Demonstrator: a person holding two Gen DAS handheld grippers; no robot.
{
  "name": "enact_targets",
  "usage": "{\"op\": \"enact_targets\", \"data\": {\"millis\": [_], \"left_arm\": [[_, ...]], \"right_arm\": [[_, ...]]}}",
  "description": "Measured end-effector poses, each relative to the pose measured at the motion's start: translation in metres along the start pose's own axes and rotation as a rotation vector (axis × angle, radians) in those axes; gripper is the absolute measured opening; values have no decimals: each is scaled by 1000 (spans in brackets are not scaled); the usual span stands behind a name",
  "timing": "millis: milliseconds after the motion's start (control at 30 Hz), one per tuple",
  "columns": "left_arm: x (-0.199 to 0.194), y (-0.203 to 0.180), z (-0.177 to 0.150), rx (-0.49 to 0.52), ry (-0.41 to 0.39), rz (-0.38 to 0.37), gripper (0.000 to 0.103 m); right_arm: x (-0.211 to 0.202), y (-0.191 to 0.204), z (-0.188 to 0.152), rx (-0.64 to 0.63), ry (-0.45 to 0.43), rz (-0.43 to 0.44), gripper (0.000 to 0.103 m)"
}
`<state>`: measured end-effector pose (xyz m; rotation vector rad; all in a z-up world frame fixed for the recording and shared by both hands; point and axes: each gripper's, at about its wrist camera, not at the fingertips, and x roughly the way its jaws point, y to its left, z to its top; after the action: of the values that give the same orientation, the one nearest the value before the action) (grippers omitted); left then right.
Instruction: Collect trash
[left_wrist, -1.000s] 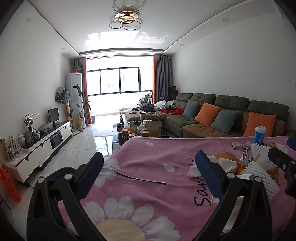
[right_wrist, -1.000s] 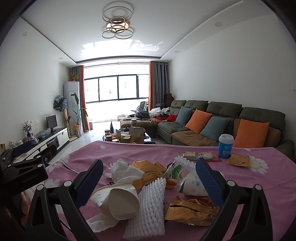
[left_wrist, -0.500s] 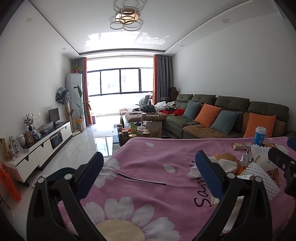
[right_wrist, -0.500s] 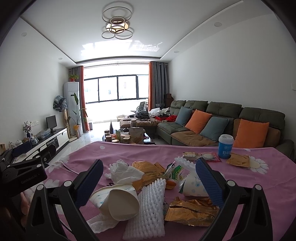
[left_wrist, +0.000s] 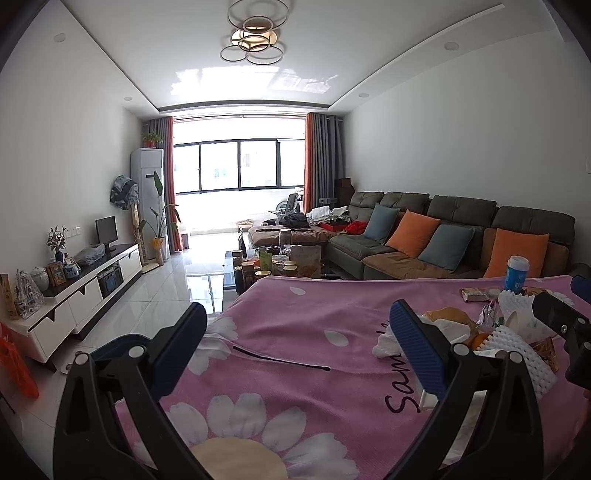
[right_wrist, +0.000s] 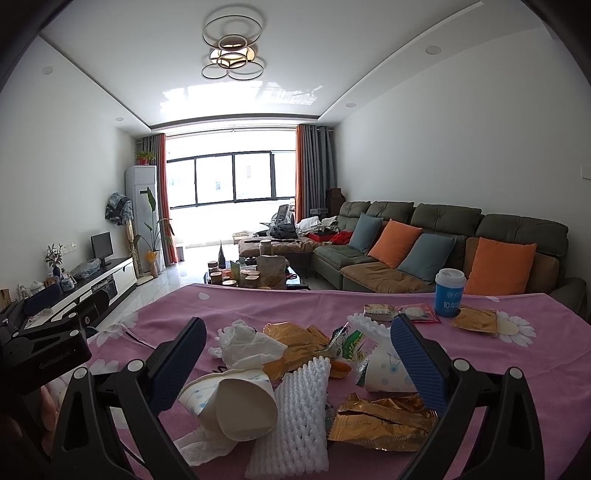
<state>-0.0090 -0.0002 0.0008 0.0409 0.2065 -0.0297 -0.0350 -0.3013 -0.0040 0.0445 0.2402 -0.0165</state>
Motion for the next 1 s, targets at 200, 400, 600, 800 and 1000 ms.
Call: {"op": "enact_targets", "data": {"millis": [200,400,600,800,1000], "left_arm": [[-1,0,0,-2,-6,-4,98],[-2,1,-1,-3,-6,-7,98],[-3,2,-1,-4,-5,-9,98],[-4,3,-2,-6,-5,-12,98],[-4,4,-1,-4,-2,-13,98]], "right_arm": [[0,0,0,-2,-3,-1,96],[0,1,-1,-2,-3,-1,96],[1,1,-1,-2,-2,0,96],[3,0,-1,-1,0,1,96],[3,0,-1,-2,2,-1,96]]}}
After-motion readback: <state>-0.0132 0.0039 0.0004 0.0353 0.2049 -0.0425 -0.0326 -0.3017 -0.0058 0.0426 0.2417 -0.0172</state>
